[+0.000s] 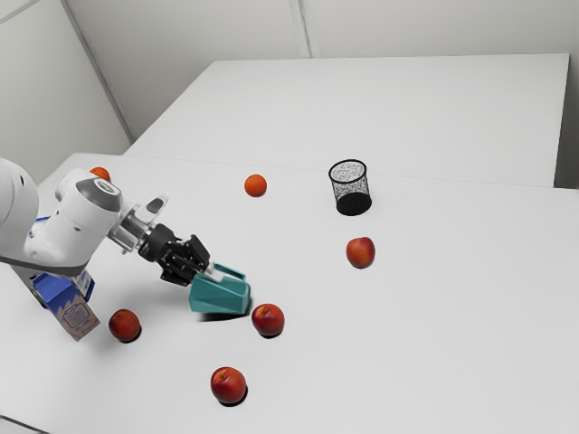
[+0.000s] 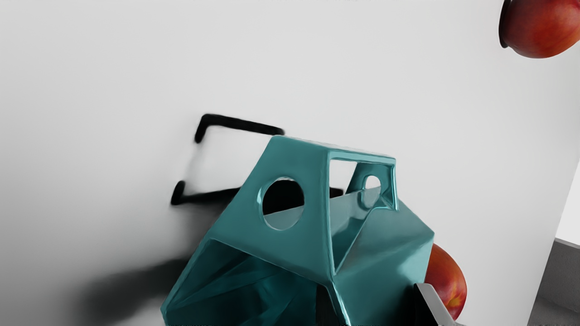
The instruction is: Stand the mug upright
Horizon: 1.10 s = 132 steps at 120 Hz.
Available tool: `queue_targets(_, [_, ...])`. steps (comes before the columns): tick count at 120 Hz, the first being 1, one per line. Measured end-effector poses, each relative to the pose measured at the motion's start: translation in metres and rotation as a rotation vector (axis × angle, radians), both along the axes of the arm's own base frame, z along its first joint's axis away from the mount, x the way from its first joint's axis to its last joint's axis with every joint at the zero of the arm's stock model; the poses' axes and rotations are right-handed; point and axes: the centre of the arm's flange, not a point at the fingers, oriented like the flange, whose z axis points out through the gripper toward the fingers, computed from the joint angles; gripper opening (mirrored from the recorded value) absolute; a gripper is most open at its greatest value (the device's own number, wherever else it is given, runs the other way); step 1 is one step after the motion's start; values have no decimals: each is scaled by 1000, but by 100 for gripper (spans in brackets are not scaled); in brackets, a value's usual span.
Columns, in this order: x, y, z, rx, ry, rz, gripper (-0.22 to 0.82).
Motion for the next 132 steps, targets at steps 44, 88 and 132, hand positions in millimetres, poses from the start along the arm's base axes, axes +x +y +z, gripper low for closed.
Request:
queue_targets(44, [1, -6, 10, -63, -39, 7, -14])
queue_targets(88, [1, -15, 39, -54, -99, -48, -17])
queue_targets(132, [8, -30, 71, 229, -157, -194, -18])
